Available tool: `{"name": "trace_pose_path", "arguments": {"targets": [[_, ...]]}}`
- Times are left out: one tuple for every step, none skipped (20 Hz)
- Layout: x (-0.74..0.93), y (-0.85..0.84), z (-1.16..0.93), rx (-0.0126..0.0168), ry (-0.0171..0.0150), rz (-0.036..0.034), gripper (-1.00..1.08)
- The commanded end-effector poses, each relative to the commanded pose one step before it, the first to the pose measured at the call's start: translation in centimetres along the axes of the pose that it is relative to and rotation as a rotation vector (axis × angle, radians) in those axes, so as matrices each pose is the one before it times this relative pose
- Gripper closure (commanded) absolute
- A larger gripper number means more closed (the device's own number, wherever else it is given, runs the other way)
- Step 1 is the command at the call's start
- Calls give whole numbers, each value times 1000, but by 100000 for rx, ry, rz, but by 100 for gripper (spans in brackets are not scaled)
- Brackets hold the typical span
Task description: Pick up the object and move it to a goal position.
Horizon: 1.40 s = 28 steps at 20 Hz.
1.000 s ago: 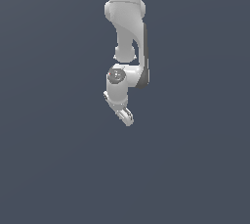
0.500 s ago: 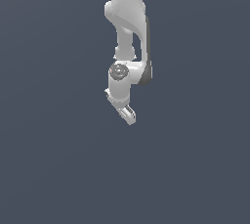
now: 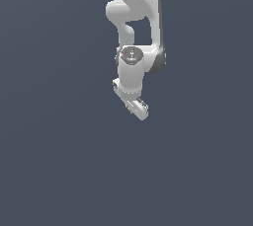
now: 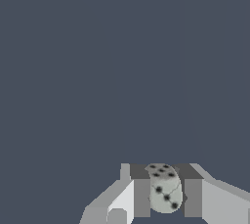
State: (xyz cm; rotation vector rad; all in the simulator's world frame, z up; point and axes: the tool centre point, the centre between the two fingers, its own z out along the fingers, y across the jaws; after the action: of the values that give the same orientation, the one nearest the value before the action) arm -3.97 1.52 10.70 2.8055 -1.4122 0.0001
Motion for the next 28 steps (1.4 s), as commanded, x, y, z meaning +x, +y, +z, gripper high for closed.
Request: {"name": "trace_pose_path", "arguments": {"targets": [[-757, -1077, -2627, -21, 75, 23, 108], [-303, -457, -1087, -25, 39, 15, 108], [-300, -455, -1080, -24, 40, 15, 108], [-298, -453, -1069, 0, 0, 0, 108], [-294, -449, -1060, 0, 0, 0, 108], [-292, -446, -1054, -32, 58, 19, 108], [-288, -445, -1044, 0, 0, 0, 108], [-286, -443, -1037, 0, 0, 0, 108], [-288, -442, -1033, -29, 61, 16, 108], [-282, -440, -1023, 0, 0, 0, 108], [-280, -439, -1017, 0, 0, 0, 108], [-278, -438, -1010, 0, 0, 0, 108], [-276, -438, -1004, 0, 0, 0, 108], [-274, -437, -997, 0, 0, 0, 108], [-272, -436, -991, 0, 0, 0, 108], [-269, -436, -984, 0, 0, 0, 108], [-267, -435, -976, 0, 0, 0, 108], [-263, -432, -965, 0, 0, 0, 108], [-282, -429, -939, 24, -20, -62, 108], [-242, -404, -891, 0, 0, 0, 108], [-232, -390, -855, 0, 0, 0, 108], [-228, -378, -823, 18, -34, -30, 108], [-213, -364, -791, 0, 0, 0, 108], [-205, -353, -761, 0, 0, 0, 108], [-207, -345, -736, 24, -46, -46, 108], [-189, -331, -708, 0, 0, 0, 108], [-182, -321, -683, 0, 0, 0, 108], [-175, -312, -660, 0, 0, 0, 108]]}}
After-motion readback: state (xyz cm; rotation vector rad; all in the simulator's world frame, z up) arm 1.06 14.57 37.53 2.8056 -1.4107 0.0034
